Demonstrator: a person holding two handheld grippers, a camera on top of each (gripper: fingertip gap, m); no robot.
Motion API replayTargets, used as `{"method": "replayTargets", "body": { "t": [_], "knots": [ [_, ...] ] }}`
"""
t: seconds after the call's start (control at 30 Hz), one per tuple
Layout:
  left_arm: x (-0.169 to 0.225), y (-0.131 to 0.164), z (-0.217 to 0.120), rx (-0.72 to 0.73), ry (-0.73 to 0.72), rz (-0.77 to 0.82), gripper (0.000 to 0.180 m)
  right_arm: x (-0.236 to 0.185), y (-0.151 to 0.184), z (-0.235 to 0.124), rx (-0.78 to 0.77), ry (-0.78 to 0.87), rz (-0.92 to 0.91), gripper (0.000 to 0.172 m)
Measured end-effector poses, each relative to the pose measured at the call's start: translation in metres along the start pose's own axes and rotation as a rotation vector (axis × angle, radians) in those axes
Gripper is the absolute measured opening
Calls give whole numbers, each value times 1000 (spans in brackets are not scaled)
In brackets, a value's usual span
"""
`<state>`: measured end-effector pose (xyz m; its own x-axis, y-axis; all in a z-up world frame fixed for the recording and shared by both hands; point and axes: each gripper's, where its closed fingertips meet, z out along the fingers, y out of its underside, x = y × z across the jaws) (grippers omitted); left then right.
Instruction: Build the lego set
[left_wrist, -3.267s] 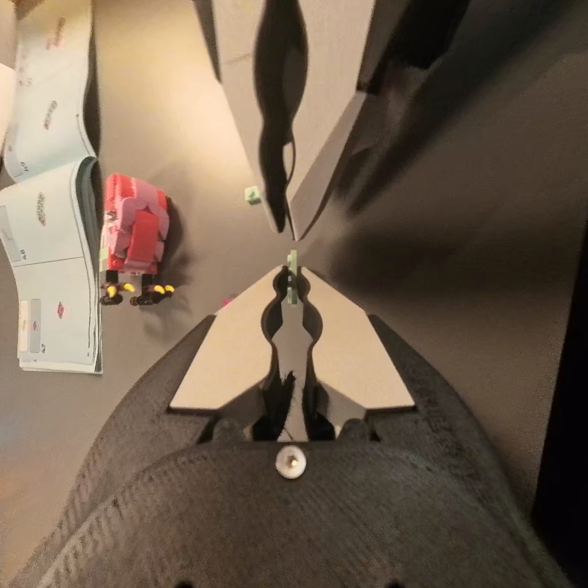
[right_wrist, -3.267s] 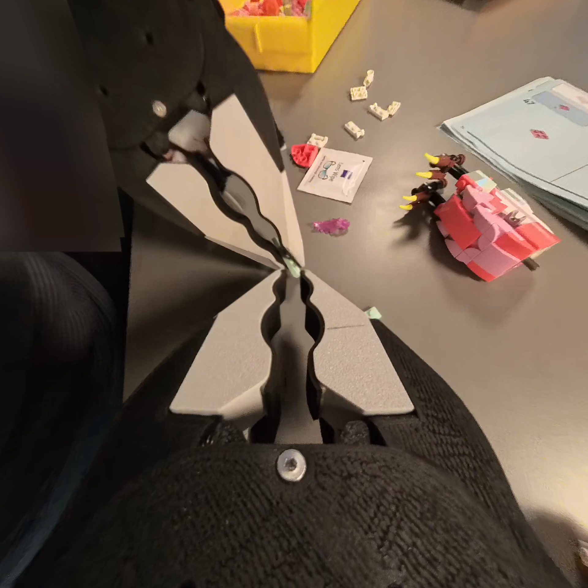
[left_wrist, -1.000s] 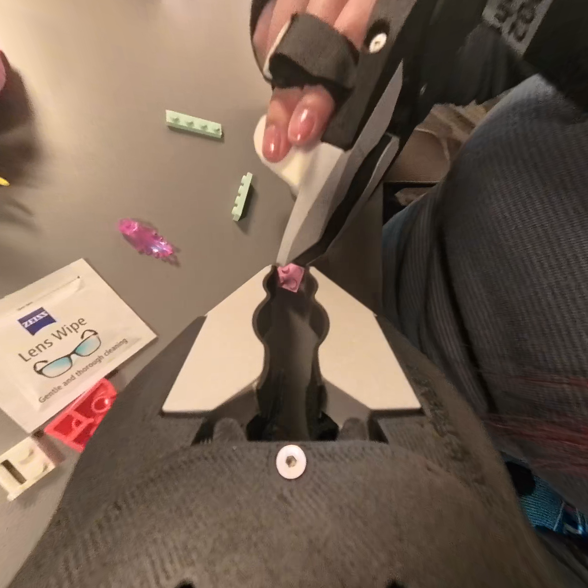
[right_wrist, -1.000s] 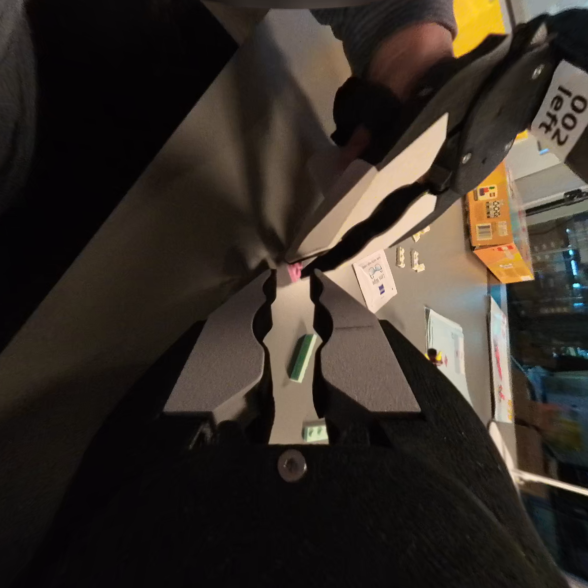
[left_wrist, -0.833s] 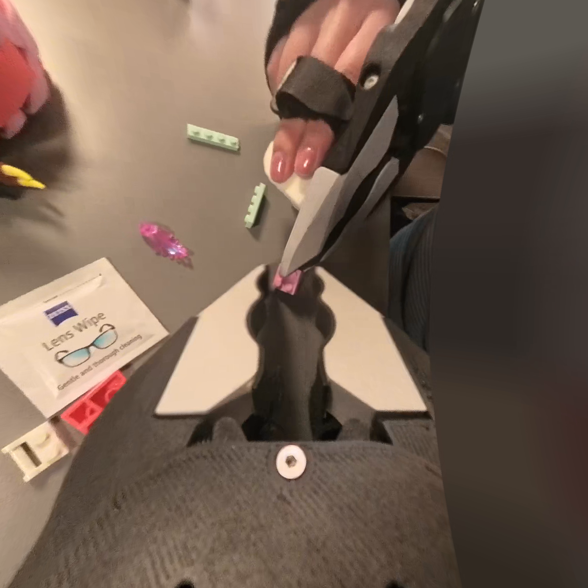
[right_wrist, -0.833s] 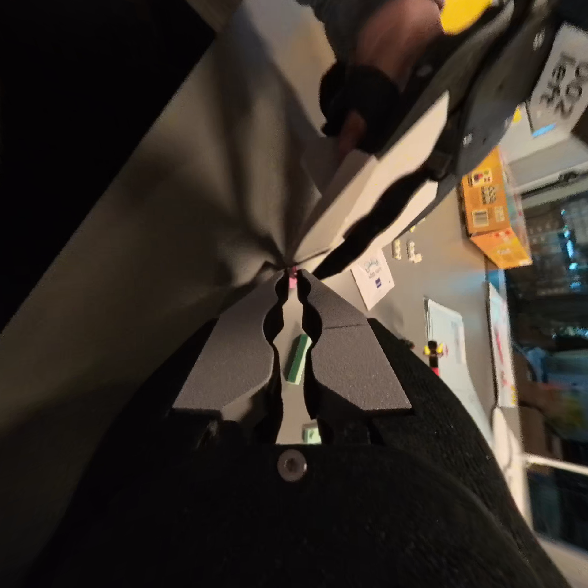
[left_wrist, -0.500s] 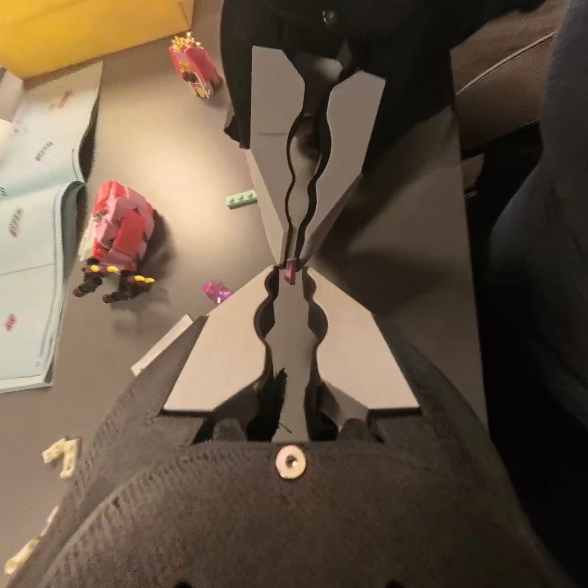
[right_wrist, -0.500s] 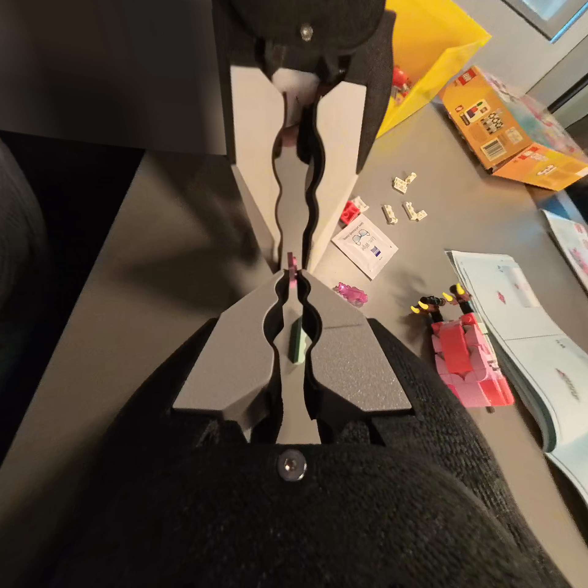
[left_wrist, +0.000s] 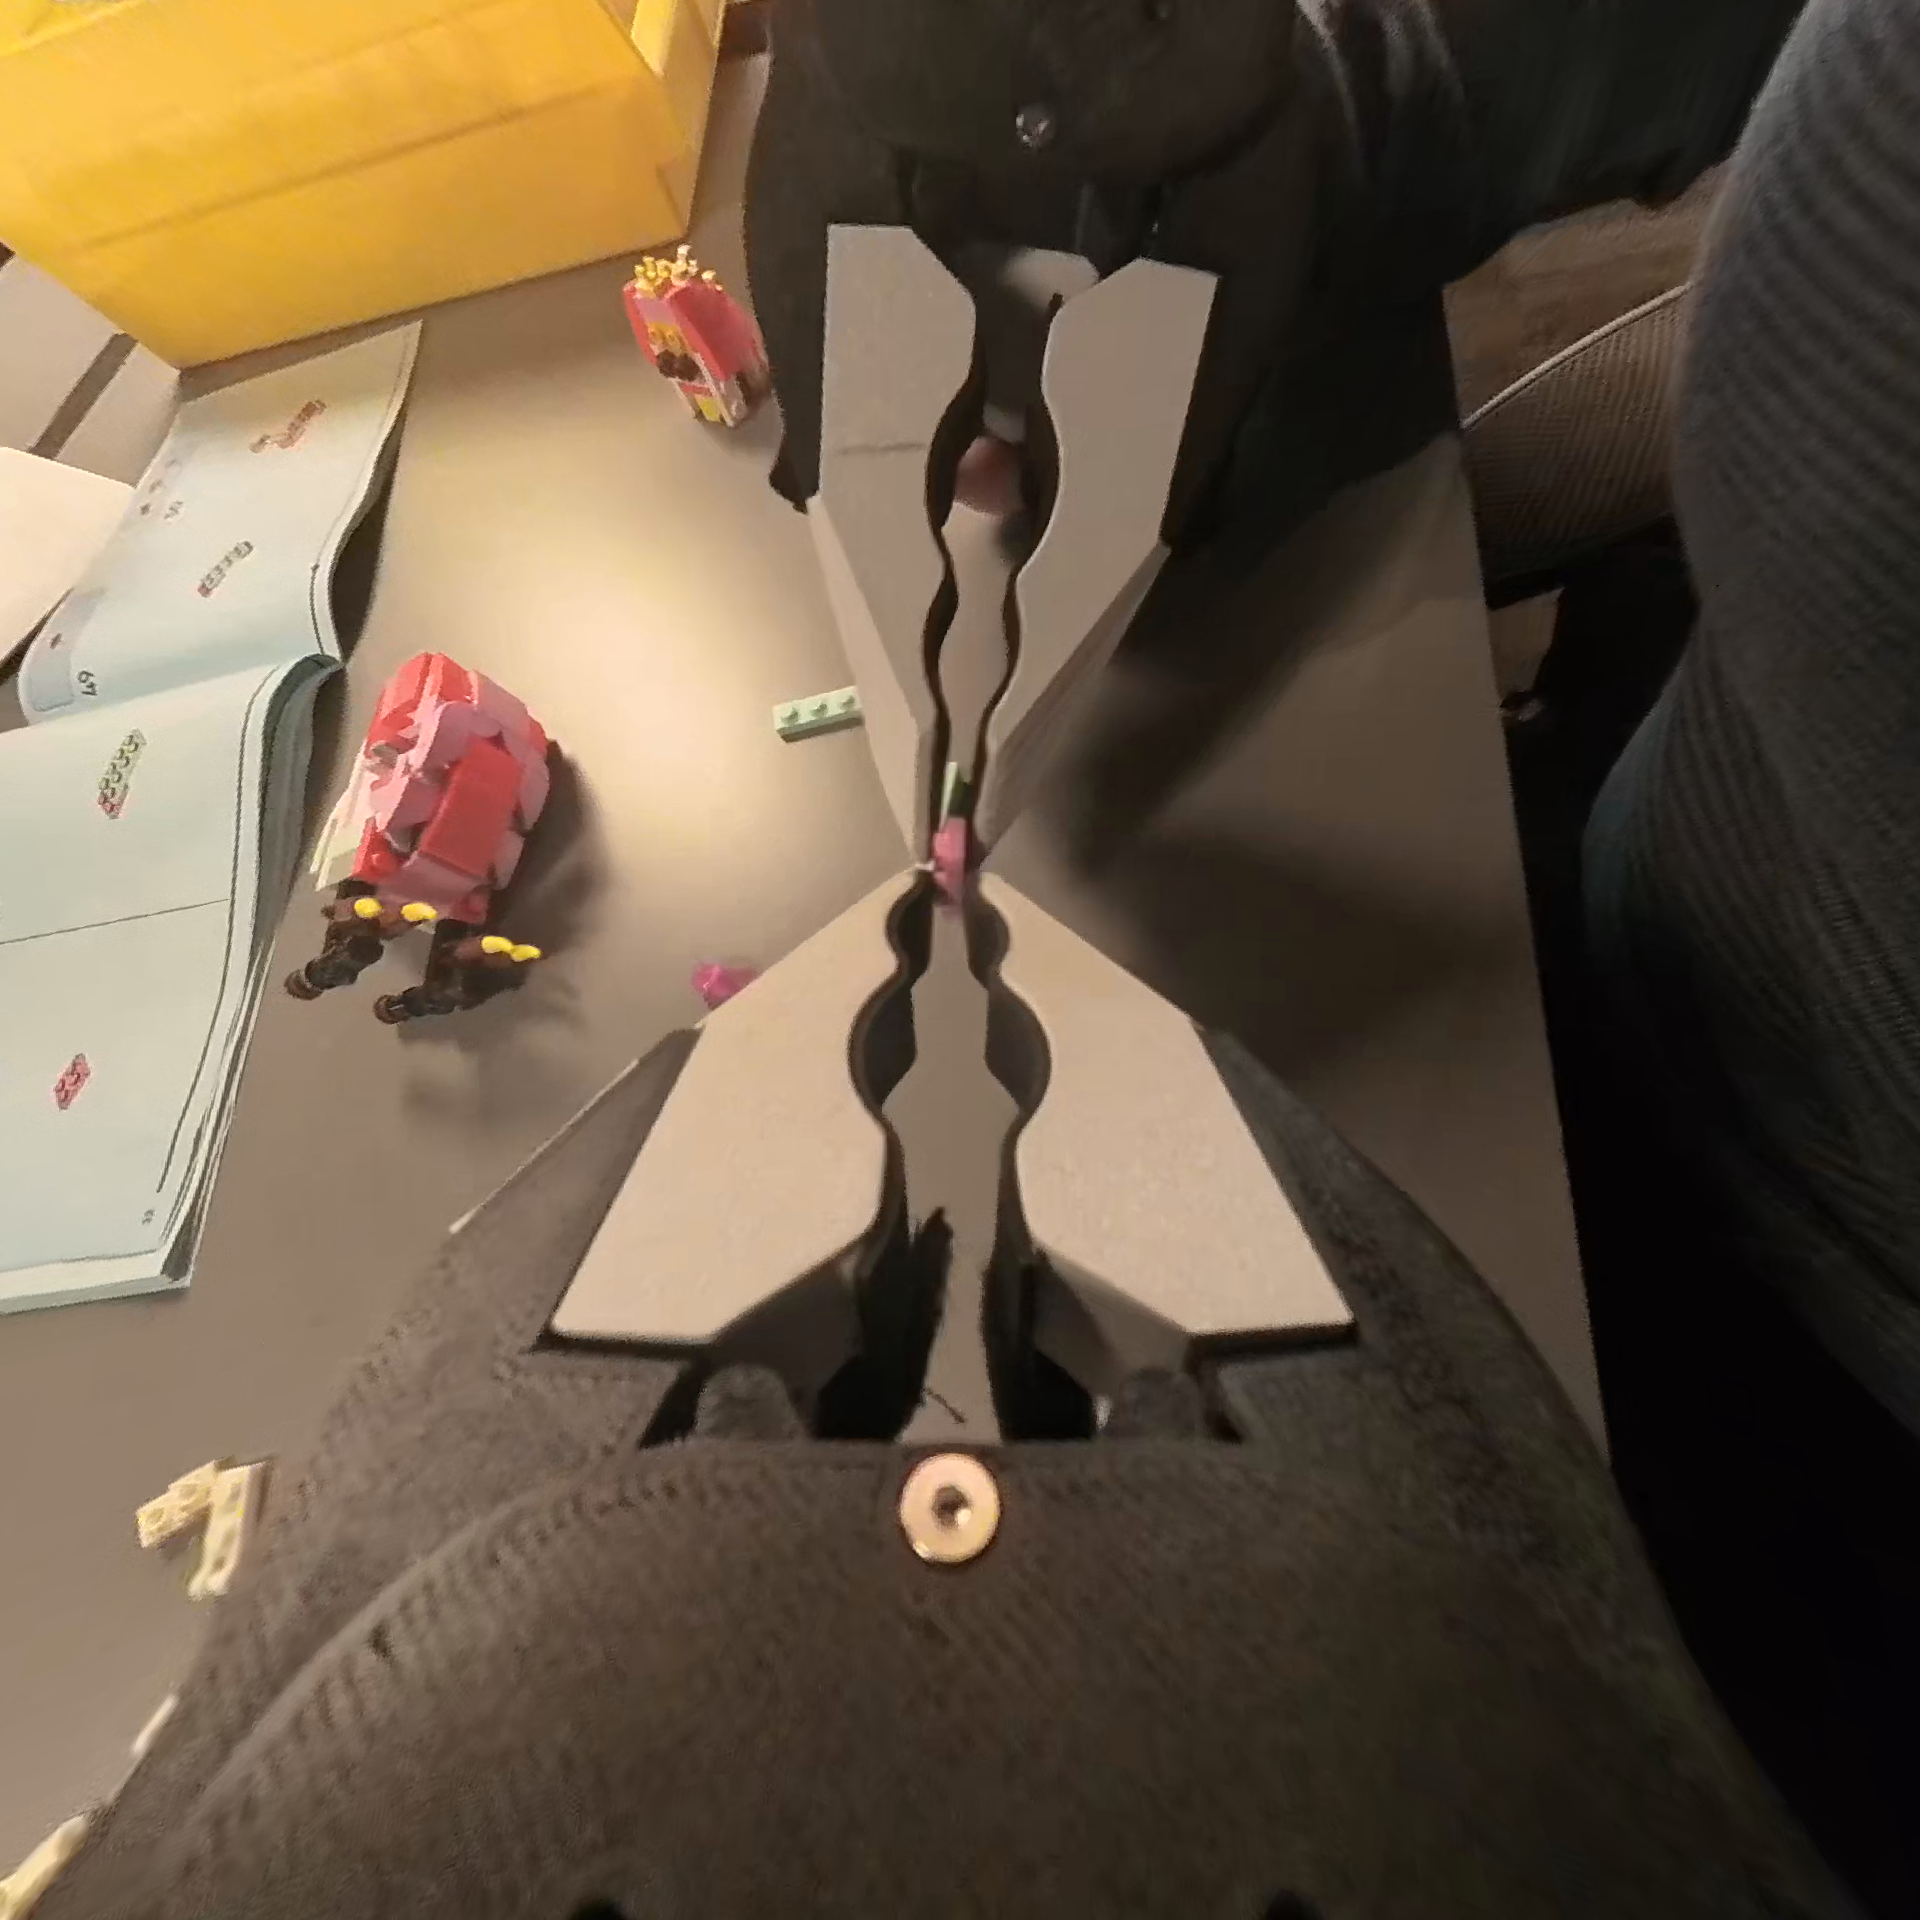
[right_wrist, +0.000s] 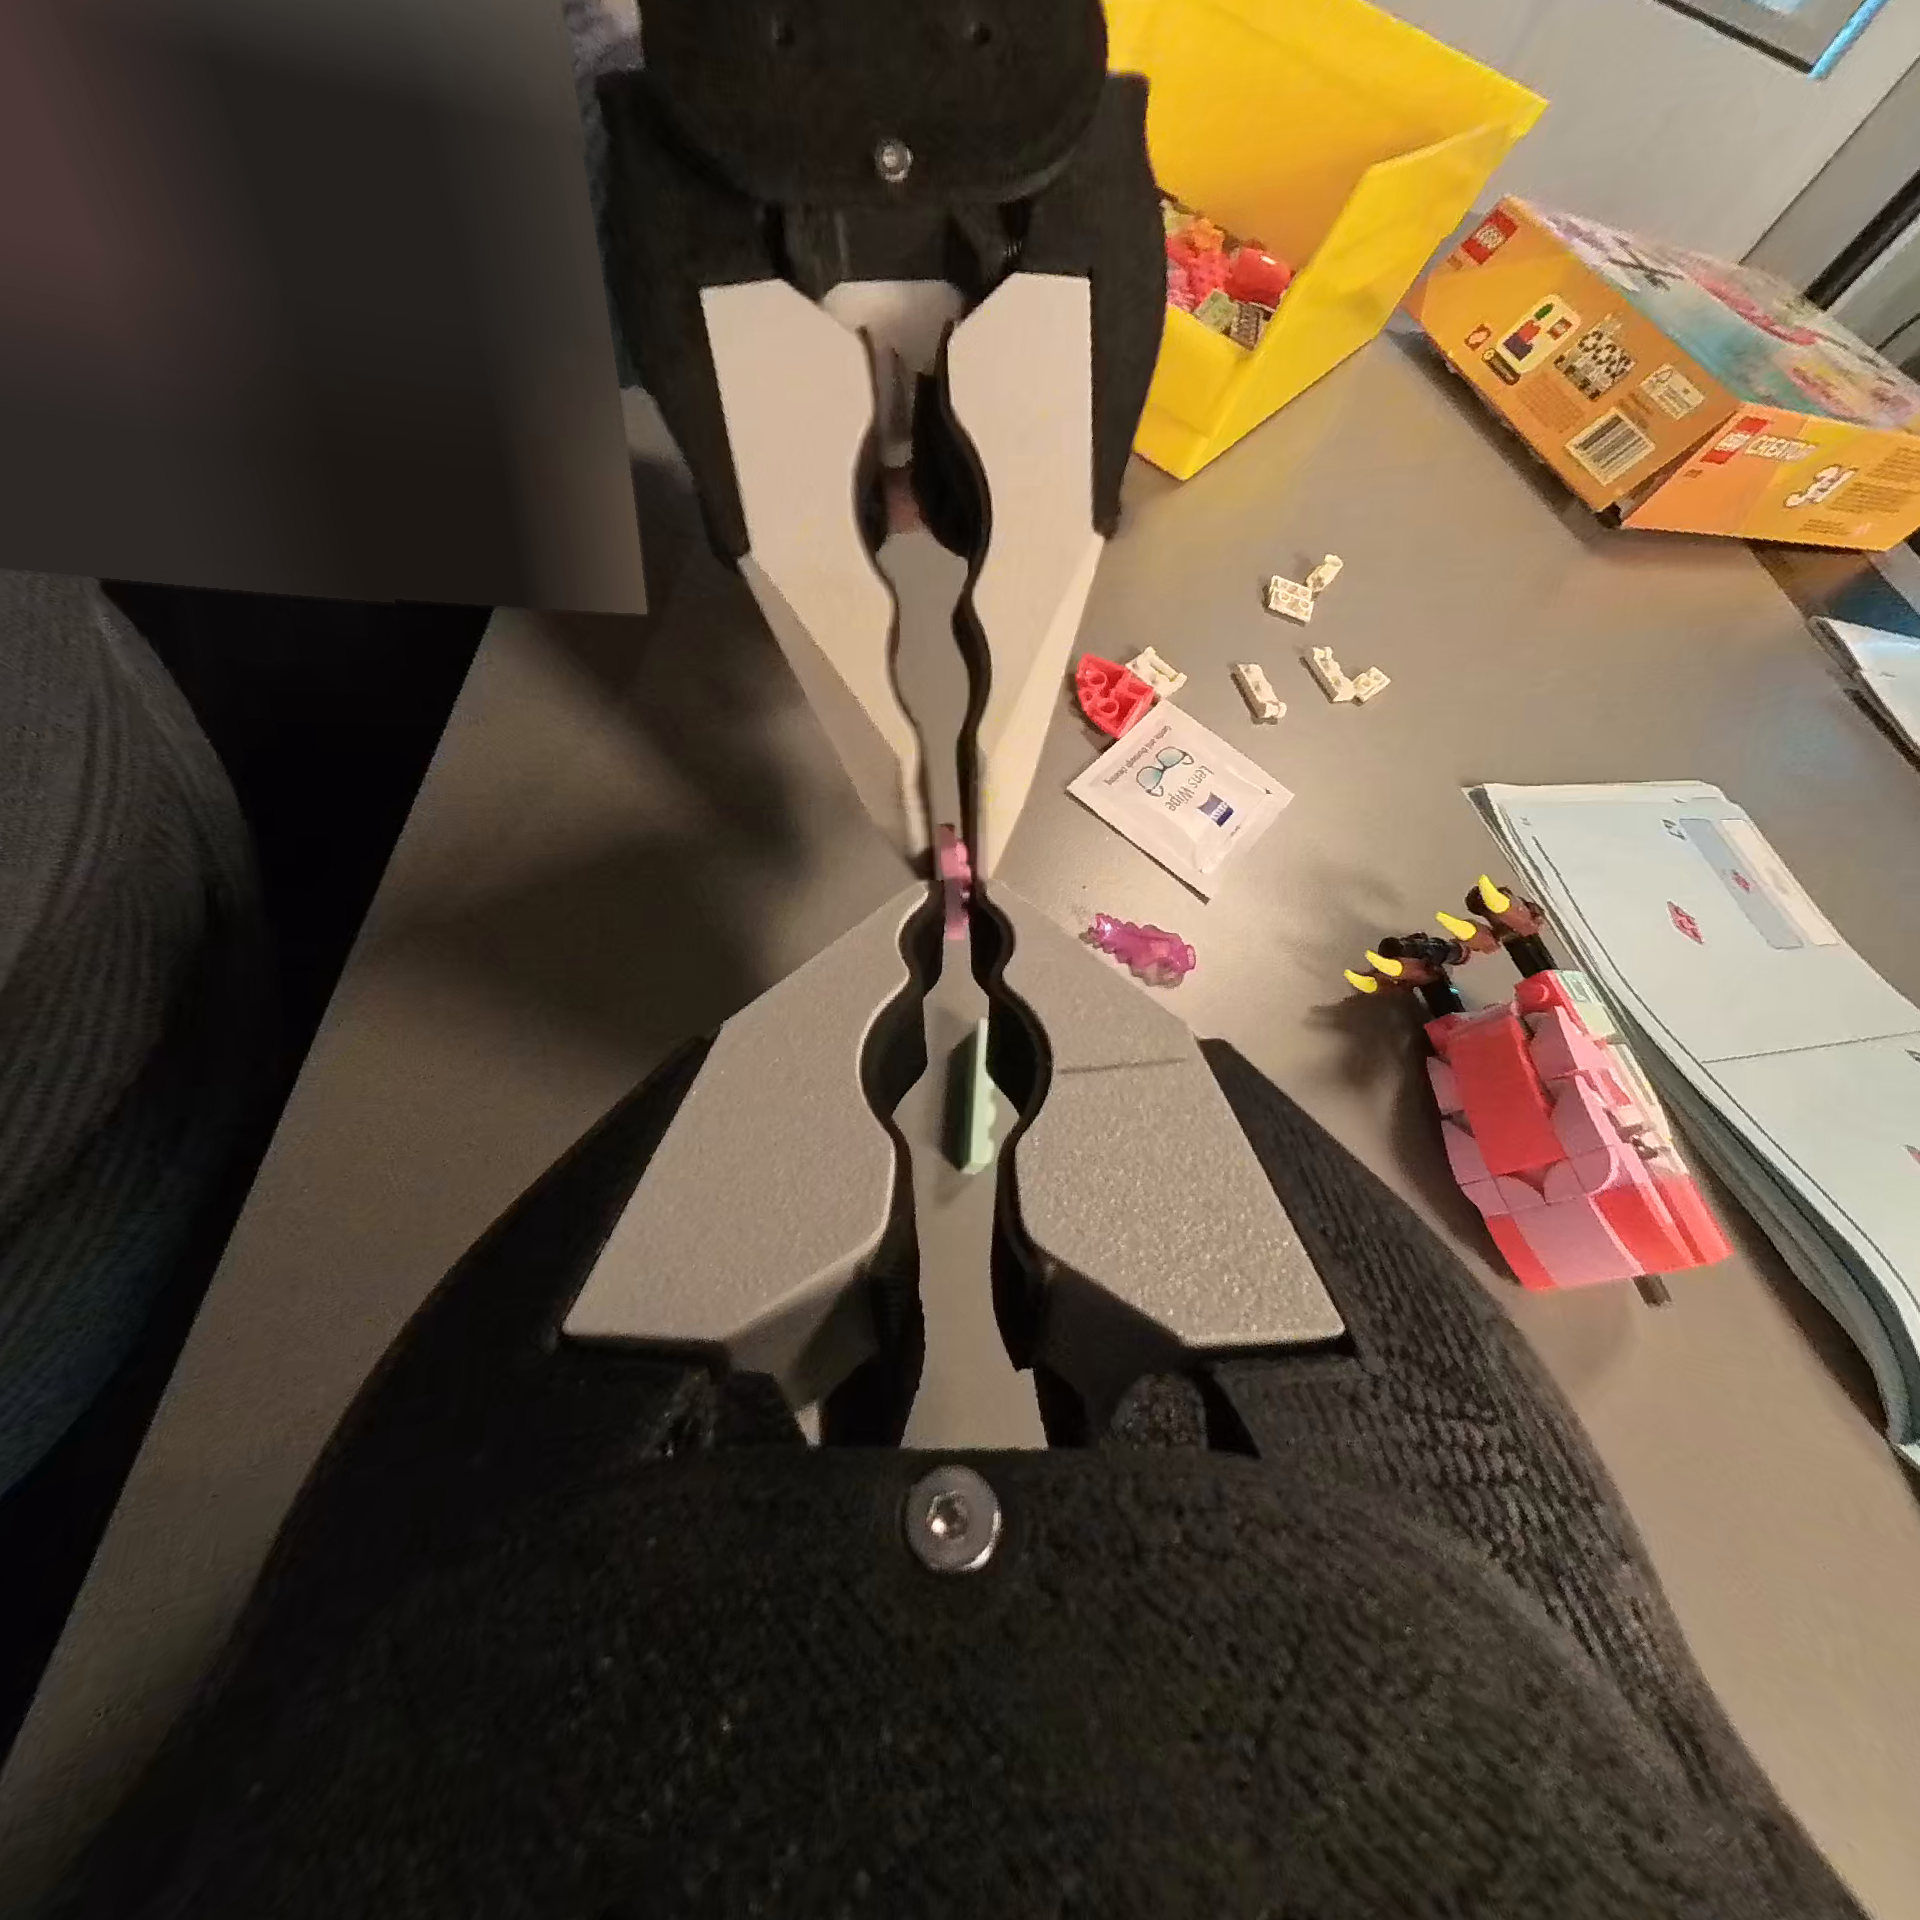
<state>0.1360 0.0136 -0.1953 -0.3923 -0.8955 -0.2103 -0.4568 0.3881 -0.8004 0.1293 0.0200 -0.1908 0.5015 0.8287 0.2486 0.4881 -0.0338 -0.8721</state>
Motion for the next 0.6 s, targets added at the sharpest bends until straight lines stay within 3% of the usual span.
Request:
{"method": "replayTargets", "body": {
  "t": [0.27, 0.4, 0.43, 0.6],
  "knots": [
    [0, 3, 1, -30, 52, -69, 4, -1, 3, -1, -19, -13, 9, 5],
    [-4, 12, 7, -131, 104, -92, 4, 1, 27, -1, -184, -37, 128, 49],
    [-2, 13, 9, -143, 130, -95, 4, 0, 31, -1, -210, -55, 162, 53],
    [2, 24, 17, -223, 210, -62, 4, -3, 40, 0, -237, -76, 211, 41]
  ]
}}
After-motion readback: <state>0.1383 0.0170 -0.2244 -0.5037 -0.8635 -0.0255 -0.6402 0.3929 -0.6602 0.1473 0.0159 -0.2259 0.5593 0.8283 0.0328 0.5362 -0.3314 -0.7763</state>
